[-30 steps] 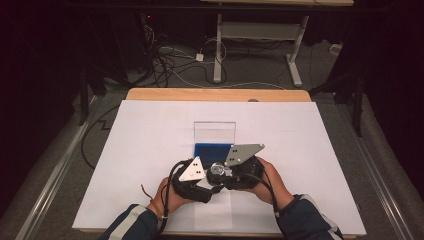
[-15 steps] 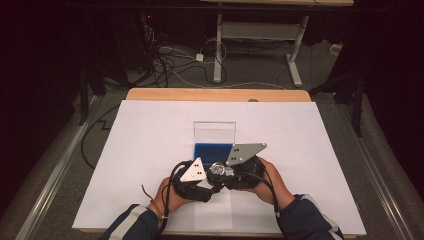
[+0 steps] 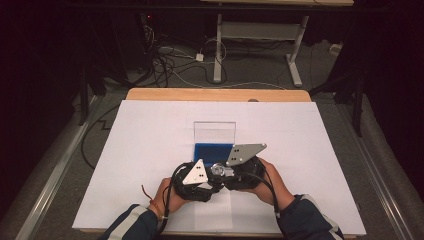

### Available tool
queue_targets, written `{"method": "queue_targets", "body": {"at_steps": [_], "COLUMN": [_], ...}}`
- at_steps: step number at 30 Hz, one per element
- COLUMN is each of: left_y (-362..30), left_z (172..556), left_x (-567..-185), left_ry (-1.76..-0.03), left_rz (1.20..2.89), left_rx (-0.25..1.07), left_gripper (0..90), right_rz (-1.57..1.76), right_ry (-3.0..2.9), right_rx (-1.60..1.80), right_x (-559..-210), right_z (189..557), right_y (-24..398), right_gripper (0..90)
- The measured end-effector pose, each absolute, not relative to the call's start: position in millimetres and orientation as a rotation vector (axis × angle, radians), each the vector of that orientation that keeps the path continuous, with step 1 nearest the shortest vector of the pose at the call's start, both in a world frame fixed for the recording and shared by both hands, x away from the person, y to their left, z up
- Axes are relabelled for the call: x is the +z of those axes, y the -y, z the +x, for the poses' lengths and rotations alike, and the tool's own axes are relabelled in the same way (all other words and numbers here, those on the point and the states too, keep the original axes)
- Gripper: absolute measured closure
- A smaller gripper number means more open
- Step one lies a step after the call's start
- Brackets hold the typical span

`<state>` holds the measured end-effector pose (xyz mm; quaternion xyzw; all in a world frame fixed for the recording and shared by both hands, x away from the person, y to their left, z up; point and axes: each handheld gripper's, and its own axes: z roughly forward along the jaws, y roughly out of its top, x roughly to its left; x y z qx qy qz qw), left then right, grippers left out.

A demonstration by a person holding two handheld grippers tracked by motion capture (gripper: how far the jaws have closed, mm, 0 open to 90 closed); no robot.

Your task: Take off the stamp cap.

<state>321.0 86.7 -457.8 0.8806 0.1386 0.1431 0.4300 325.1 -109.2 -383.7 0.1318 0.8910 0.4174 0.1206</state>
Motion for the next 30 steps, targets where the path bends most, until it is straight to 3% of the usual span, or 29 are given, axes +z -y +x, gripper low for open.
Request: {"method": "queue_targets", "body": {"at_steps": [18,30], "left_y": [-86.9,-117.8], "left_z": [320.2,319.6], "left_x": [-463.3,-457.9], "left_ry": [-0.344,-0.392], "left_rz": [2.259,2.226], "left_rx": [0.399,0.442], "left_gripper": [36.7,36.7], "right_rz": [0.439,0.449], "right_ry": [-2.543,-2.532], "right_rx": [1.252,1.214], "right_x": [-376.1,-372.0], "right_z": [328.7,329.0], "right_y": [125.5,141.6], "right_gripper": [56.4,56.4]}}
